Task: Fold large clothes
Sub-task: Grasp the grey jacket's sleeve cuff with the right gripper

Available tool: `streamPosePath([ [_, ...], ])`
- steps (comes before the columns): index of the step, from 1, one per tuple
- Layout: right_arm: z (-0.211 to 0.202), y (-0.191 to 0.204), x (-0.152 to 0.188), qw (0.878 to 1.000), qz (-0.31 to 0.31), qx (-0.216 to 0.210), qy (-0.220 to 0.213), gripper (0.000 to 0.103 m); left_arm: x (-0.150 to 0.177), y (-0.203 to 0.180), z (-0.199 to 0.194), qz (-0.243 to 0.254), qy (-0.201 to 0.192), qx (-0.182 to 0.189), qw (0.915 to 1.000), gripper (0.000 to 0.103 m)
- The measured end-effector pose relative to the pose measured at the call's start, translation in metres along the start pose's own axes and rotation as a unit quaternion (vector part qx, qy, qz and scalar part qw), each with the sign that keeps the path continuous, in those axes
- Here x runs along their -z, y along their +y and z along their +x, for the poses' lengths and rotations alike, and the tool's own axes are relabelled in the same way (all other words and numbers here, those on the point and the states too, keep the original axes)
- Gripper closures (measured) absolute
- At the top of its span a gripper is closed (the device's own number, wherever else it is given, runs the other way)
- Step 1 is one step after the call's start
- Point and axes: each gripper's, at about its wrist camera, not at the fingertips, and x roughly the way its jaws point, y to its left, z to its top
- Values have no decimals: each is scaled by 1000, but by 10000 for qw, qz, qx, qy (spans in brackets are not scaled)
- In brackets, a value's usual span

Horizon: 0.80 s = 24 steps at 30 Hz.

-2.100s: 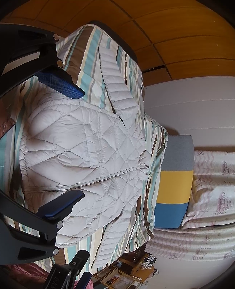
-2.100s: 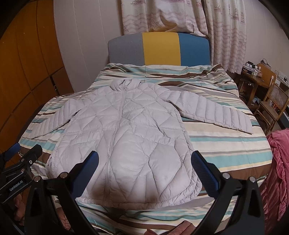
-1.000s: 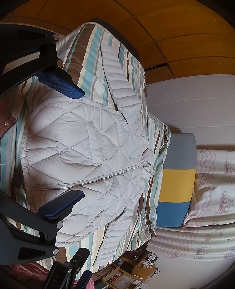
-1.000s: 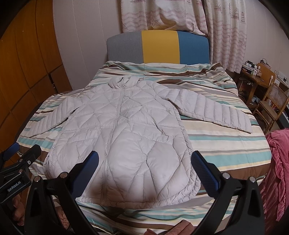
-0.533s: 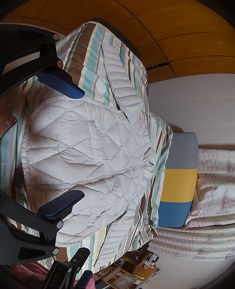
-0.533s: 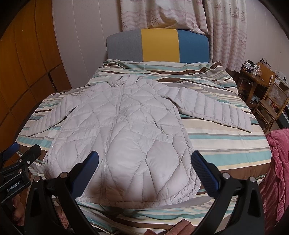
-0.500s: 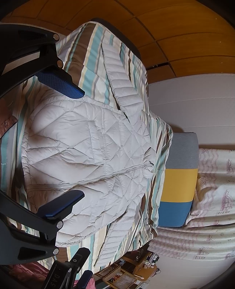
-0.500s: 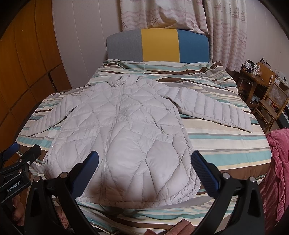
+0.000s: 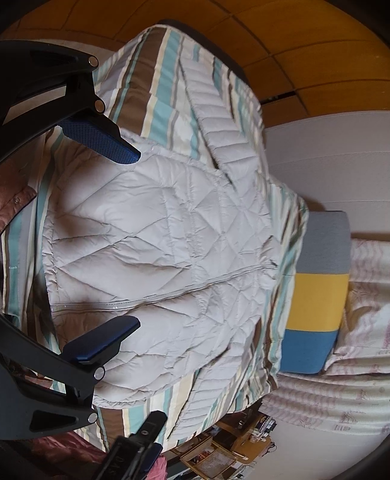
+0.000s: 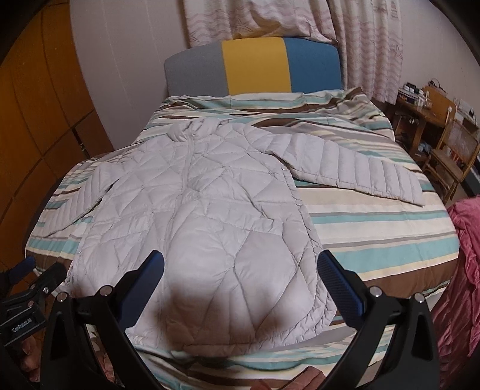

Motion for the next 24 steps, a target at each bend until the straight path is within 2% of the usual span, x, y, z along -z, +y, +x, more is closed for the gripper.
streamPosePath([
  [4,26,-29,-7,9987,216,375,-268,2,-6,3,26,-56,149,-172,9997,3],
  [7,44,-58,-13,9941,482,713,-664,2,-14,6,50,-9,215,-499,9985,3],
  [9,59,-78,-19,9923,555,753,-814,2,-20,12,71,-29,261,-719,9971,3],
  [10,70,-91,-23,9922,622,718,-810,2,-24,15,81,-47,296,-782,9965,3],
  [14,112,-144,-35,9854,1162,1185,-390,2,-42,29,126,-146,346,-1003,9942,3],
  [17,139,-188,-39,9734,1644,1596,-29,2,-52,35,150,-160,353,-1189,9922,3],
  [20,156,-234,-39,9588,2306,1656,124,2,-65,46,175,-213,379,-1364,9897,3],
  [24,164,-281,-38,9369,2955,1867,53,2,-77,57,200,-375,287,-1530,9871,3],
])
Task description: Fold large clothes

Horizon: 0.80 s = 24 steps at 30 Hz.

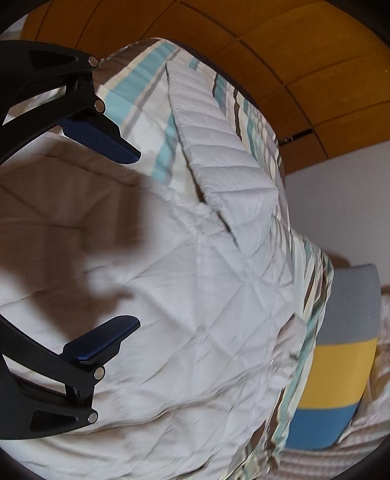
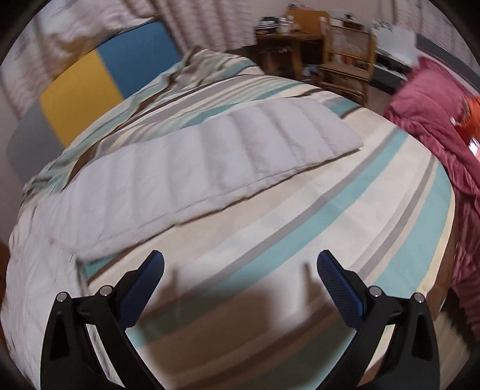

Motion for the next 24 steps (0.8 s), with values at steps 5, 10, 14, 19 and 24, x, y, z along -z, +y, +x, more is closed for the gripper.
streamPosePath([
  [5,27,-36,-21,9957,916,78,99,4,-12,0,38,-74,192,-81,9998,3],
  [10,30,-52,-36,9896,1418,76,-216,10,-18,8,62,-351,265,114,9990,3],
  [14,37,-62,-48,9822,1827,149,-412,23,-20,10,69,-266,133,170,9994,3],
  [19,51,-69,-67,9754,2107,203,-614,45,-20,8,73,-113,123,141,9998,3],
  [24,60,-65,-74,9778,1958,173,-730,78,-13,4,75,-29,63,46,10000,3],
])
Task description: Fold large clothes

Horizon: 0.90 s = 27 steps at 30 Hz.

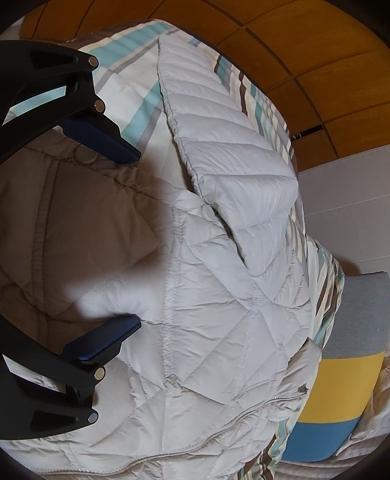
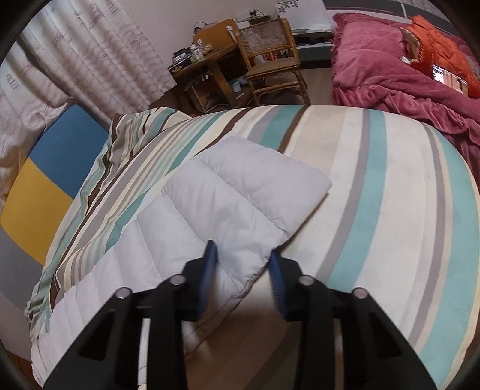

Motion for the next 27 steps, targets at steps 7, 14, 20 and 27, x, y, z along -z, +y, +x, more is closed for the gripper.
streamPosePath([
  [7,-9,31,8,9960,-823,-202,-295,97,-3,1,1,18,133,67,9999,3],
  [14,-46,98,44,9601,-2546,-404,-1083,97,-21,32,-2,-639,-109,29,9979,3],
  [20,-66,154,91,9161,-3673,-659,-1467,97,-22,49,23,-854,99,-182,9961,3],
  [27,-83,207,150,8646,-4613,-1164,-1618,98,-14,51,30,-1108,88,18,9938,3],
])
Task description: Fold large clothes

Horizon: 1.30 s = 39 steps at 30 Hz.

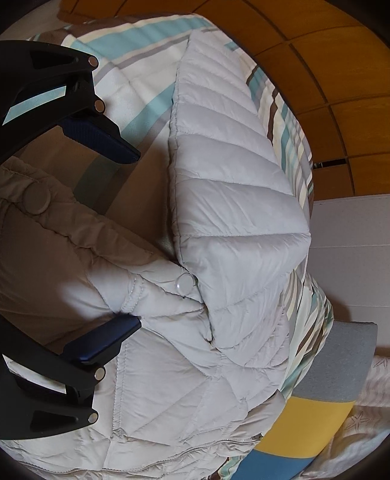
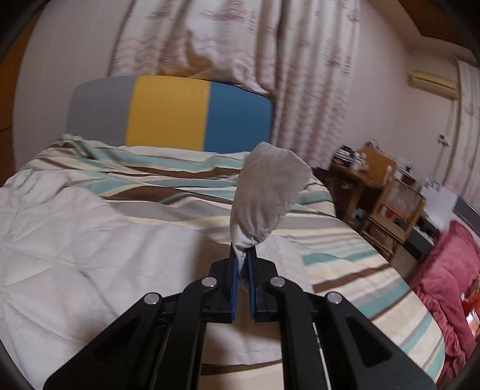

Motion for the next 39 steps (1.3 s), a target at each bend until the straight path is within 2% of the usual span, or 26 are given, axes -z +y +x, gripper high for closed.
streamPosePath([
  [6,-11,66,-9,9959,-771,-357,-305,98,3,1,0,-70,-45,57,9999,3],
  [10,-18,119,-11,9790,-1880,-388,-691,98,3,3,0,-101,-46,92,9999,3],
  [18,-30,203,-2,9510,-2774,-1090,-818,98,3,6,2,-179,-18,195,9996,3],
  [22,-43,241,1,9366,-3066,-1478,-830,99,4,6,2,-198,-14,216,9996,3],
  [28,-58,287,13,9281,-3079,-1922,-834,99,4,7,3,-212,-12,235,9995,3],
  [36,-63,327,31,9149,-3259,-2237,-812,99,3,7,3,-205,-16,213,9996,3],
  [39,-69,336,44,8999,-3420,-2579,-821,98,4,6,3,-192,-16,186,9996,3],
])
